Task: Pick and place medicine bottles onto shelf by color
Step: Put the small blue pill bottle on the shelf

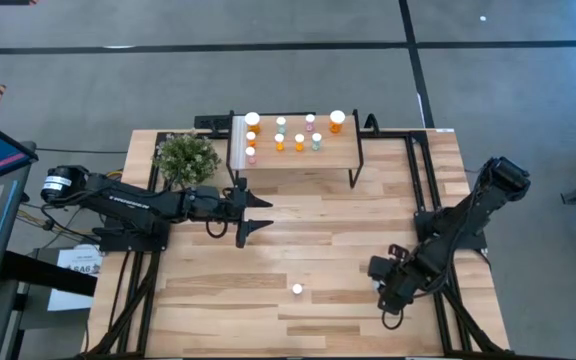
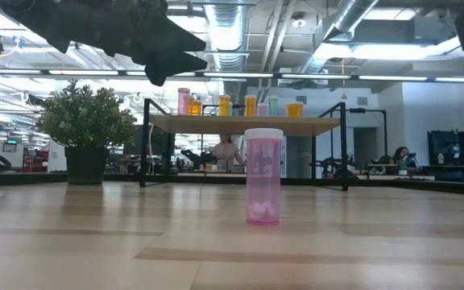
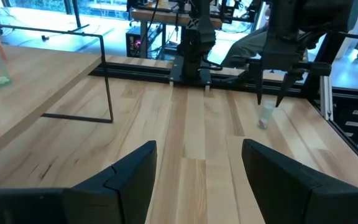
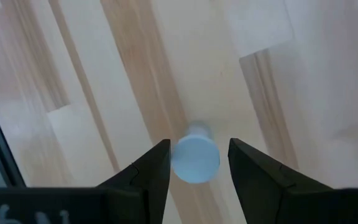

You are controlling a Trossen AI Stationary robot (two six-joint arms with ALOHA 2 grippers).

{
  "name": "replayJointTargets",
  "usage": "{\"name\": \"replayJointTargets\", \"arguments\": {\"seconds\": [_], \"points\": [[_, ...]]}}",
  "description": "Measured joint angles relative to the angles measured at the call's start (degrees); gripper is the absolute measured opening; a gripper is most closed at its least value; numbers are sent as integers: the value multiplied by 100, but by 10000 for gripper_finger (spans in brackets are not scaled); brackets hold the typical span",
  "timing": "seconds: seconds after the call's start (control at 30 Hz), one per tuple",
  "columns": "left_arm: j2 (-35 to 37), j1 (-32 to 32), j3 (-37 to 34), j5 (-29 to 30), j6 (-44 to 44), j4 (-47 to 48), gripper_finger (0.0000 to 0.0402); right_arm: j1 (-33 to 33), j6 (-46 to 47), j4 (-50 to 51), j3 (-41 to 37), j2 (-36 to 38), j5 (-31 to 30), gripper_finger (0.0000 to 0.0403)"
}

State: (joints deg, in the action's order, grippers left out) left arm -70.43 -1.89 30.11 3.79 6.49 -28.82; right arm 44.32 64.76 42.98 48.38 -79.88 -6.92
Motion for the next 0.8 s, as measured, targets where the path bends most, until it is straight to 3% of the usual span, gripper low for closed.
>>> {"name": "replayJointTargets", "arguments": {"seconds": [0.8], "points": [[0, 0, 0, 2, 36, 46, 225, -40, -29, -147, 4, -11, 120, 182]]}}
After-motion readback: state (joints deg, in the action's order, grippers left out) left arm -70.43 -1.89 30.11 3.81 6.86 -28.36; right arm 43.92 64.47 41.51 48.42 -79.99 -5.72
